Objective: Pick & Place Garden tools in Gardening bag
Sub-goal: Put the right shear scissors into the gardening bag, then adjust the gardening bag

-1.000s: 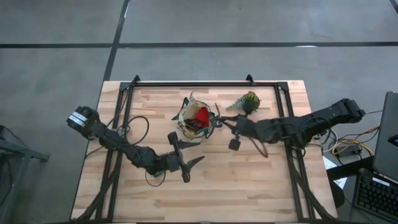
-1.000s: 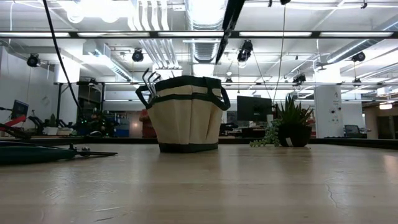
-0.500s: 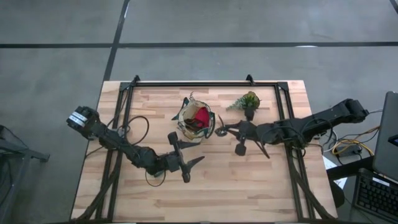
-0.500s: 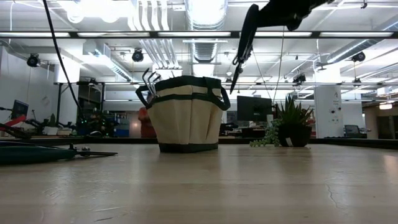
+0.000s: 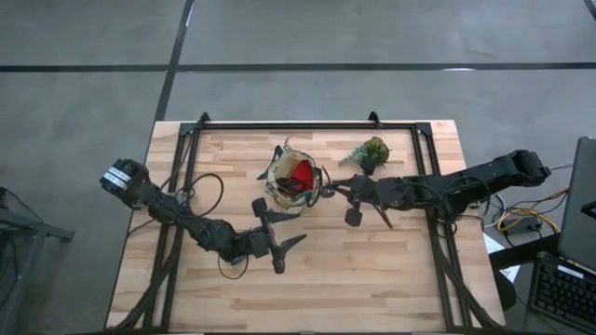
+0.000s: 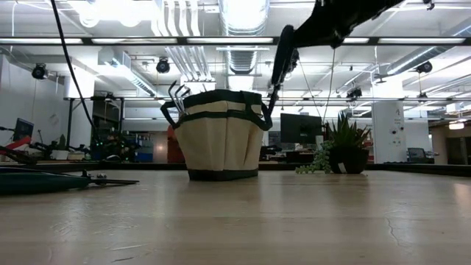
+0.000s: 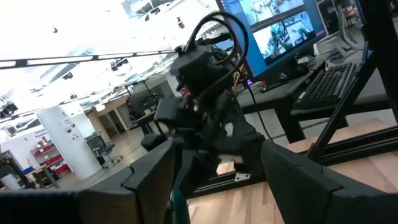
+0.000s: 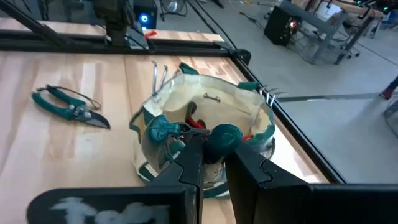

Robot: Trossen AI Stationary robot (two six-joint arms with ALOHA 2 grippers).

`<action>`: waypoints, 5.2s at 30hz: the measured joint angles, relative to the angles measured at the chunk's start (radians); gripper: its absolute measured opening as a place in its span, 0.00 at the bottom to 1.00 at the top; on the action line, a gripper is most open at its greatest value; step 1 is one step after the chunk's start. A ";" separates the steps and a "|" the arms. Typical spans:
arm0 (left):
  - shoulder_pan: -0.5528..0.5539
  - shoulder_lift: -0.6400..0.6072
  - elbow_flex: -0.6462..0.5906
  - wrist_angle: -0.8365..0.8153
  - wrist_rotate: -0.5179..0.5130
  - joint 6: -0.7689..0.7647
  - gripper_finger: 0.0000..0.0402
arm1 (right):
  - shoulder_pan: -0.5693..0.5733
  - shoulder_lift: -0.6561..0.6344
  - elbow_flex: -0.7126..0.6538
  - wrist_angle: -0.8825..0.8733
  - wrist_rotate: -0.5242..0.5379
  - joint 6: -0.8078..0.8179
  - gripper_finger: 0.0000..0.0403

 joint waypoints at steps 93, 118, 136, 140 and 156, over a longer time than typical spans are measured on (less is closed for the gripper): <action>0.001 0.000 -0.011 0.003 0.021 -0.030 0.61 | -0.240 0.355 0.069 0.162 -0.076 -0.013 0.10; 0.001 0.000 -0.013 0.002 0.024 -0.037 0.61 | -0.239 0.359 0.066 0.147 -0.083 0.013 0.41; 0.001 0.000 -0.015 0.000 0.014 -0.037 0.61 | -0.203 0.191 0.066 0.115 -0.221 -0.001 0.66; 0.001 0.000 -0.015 0.003 -0.039 -0.037 0.61 | -0.172 0.243 0.067 0.181 -0.280 -0.050 0.64; -0.032 -0.047 -0.015 -0.001 -0.211 -0.044 0.61 | -0.148 0.511 0.316 0.056 -0.308 -0.169 0.60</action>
